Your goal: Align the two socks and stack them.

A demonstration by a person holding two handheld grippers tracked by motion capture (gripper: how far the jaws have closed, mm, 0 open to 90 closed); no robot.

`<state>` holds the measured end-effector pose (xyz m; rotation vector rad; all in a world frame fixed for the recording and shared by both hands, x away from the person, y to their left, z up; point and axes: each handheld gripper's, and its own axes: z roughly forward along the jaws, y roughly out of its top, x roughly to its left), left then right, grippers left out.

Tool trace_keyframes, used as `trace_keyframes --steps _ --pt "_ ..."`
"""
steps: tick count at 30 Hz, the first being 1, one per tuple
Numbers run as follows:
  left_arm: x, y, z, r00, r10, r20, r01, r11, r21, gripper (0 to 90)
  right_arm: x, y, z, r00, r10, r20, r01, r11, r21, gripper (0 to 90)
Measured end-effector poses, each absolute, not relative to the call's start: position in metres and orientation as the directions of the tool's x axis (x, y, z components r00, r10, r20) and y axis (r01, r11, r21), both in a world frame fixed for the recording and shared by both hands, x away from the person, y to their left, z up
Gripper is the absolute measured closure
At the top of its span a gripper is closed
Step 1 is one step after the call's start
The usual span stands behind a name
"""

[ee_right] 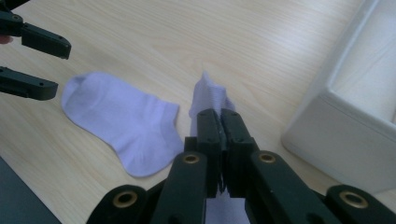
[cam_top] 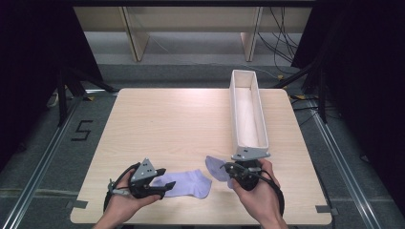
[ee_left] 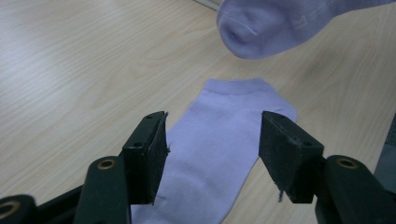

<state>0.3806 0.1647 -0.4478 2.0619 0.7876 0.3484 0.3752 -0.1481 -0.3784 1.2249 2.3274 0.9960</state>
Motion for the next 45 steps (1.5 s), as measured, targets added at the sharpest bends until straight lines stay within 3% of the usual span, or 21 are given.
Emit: trace_keyframes --steps 39,45 --pt "0.375 0.213 -0.449 0.687 0.725 -0.042 0.431 -0.360 0.827 40.9 0.375 -0.063 -0.369 -0.746 0.666 -0.003 0.453 0.511 0.731 87.6" --pt "0.375 0.217 -0.451 0.692 0.722 -0.028 0.433 -0.383 0.816 41.0 0.372 -0.051 -0.371 -0.759 0.650 0.047 0.477 0.504 0.720 87.6"
